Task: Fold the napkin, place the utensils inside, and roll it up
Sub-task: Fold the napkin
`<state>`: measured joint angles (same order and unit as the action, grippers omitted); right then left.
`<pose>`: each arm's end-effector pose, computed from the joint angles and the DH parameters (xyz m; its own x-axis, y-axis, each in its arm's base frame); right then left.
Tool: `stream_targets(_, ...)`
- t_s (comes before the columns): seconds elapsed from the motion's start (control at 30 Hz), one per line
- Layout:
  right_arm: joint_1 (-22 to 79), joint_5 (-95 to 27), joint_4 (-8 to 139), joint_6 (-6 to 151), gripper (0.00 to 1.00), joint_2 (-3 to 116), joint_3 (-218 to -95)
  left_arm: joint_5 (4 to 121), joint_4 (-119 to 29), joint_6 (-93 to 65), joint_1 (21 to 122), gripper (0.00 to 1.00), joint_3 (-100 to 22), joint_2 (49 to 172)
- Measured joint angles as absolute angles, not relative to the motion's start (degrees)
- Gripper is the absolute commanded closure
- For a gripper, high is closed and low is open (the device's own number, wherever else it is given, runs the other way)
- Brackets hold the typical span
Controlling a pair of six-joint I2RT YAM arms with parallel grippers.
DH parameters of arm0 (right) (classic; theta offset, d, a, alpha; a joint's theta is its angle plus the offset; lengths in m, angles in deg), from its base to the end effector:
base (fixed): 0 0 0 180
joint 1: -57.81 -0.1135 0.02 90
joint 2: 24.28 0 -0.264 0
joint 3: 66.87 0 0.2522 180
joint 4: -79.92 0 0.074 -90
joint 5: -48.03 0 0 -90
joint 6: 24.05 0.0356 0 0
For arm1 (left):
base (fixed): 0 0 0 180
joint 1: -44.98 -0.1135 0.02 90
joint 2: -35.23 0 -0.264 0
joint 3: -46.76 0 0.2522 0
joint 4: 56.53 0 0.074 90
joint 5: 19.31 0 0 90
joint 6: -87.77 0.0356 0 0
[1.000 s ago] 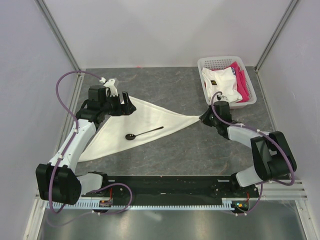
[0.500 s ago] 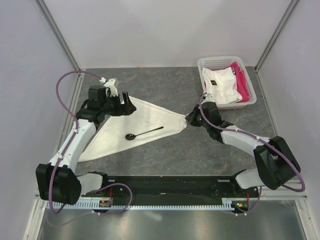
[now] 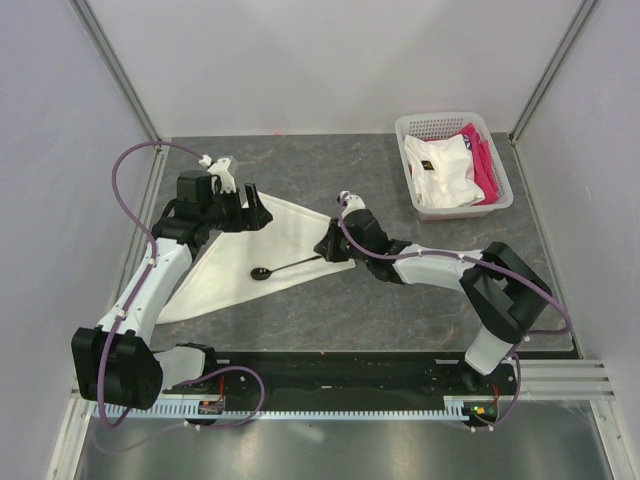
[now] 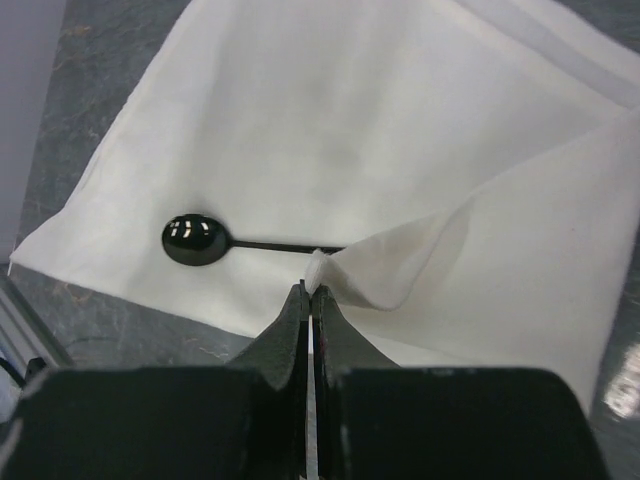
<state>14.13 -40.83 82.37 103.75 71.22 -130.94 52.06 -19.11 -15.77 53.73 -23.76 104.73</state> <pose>0.2572 0.2466 0.1917 -0.7078 0.1714 -0.6853 -0.3408 0.7669 0.5438 0.2616 -0.0518 0.3013 -0.6635 -0.1224 -0.7381 0.2499 0.8936 -0.3727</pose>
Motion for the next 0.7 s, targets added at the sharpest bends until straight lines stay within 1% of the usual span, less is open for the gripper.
stream_targets(0.3, 7.2, -37.7, 84.8, 104.8, 1.0, 79.3, -140.0, 52.1, -19.1, -15.8, 53.8, 0.11, -23.8, 104.7)
stream_targets(0.7, 3.9, -34.7, 85.4, 105.4, 1.0, 85.8, -145.7, 52.1, -19.1, -15.8, 53.8, 0.11, -23.8, 104.7)
